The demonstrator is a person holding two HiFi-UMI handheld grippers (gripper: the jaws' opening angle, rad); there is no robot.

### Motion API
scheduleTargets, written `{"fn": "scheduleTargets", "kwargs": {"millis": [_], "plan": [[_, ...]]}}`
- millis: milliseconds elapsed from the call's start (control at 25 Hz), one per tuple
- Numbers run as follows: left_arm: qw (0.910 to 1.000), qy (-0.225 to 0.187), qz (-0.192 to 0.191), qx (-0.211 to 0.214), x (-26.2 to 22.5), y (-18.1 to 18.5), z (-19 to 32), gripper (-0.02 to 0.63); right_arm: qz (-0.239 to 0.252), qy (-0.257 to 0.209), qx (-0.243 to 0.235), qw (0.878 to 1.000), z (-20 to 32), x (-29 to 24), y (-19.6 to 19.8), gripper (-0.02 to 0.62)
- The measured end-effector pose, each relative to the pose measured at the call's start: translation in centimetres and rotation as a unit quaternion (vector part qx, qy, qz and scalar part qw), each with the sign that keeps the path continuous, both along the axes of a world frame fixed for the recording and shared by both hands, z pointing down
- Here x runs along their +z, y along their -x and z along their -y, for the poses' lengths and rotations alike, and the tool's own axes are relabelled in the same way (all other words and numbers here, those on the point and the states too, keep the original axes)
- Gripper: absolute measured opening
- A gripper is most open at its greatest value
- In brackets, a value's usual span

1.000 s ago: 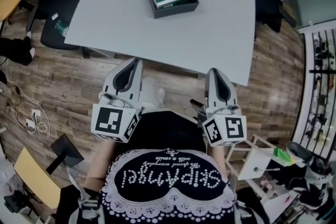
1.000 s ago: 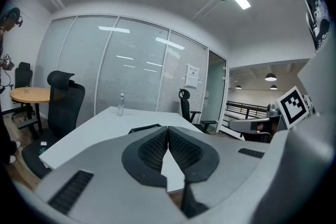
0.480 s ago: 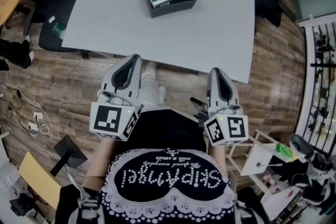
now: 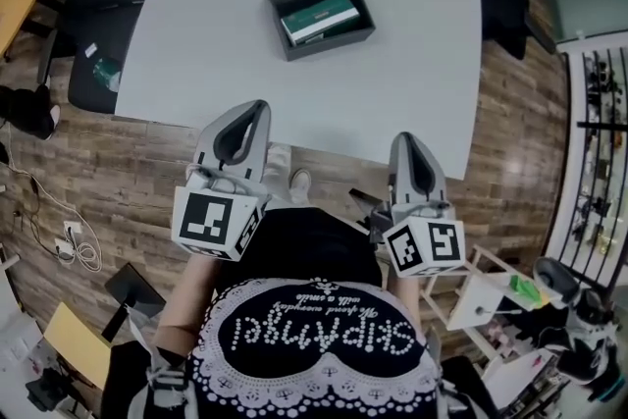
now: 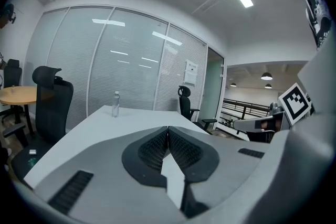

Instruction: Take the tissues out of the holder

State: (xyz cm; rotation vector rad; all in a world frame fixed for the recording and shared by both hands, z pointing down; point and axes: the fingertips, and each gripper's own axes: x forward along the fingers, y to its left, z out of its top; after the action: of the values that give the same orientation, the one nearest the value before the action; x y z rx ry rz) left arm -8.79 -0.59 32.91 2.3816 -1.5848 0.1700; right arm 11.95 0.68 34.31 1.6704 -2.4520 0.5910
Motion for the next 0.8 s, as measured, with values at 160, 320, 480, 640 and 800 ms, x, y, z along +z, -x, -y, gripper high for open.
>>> {"fn": "scheduleTargets", "kwargs": {"millis": [160,320,480,640,800], "plan": [[1.0000,0.001,-0.004,0.005,0.0,1.2,3.3,0.023,-0.009,-0.006,0.013,1.000,2.9,-0.6,0.9,0.035],[0.9998,-0.003,-0.011,0.014,0.0,1.9,6.1,0.024,-0.012,-0.004,0.026,1.000,5.0,-0.5,1.6,0.035],[0.9995,0.000,-0.015,0.026,0.3,2.2,8.1,0.024,-0.019,0.002,0.036,0.999,6.6,-0.1,2.1,0.035],[0.9993,0.008,-0.016,0.034,0.9,2.6,9.5,0.025,-0.022,0.004,0.045,0.999,7.8,0.2,2.5,0.035],[0.9990,0.017,-0.014,0.039,1.5,3.4,10.0,0.024,-0.022,0.007,0.056,0.998,8.1,0.4,3.2,0.035]]}}
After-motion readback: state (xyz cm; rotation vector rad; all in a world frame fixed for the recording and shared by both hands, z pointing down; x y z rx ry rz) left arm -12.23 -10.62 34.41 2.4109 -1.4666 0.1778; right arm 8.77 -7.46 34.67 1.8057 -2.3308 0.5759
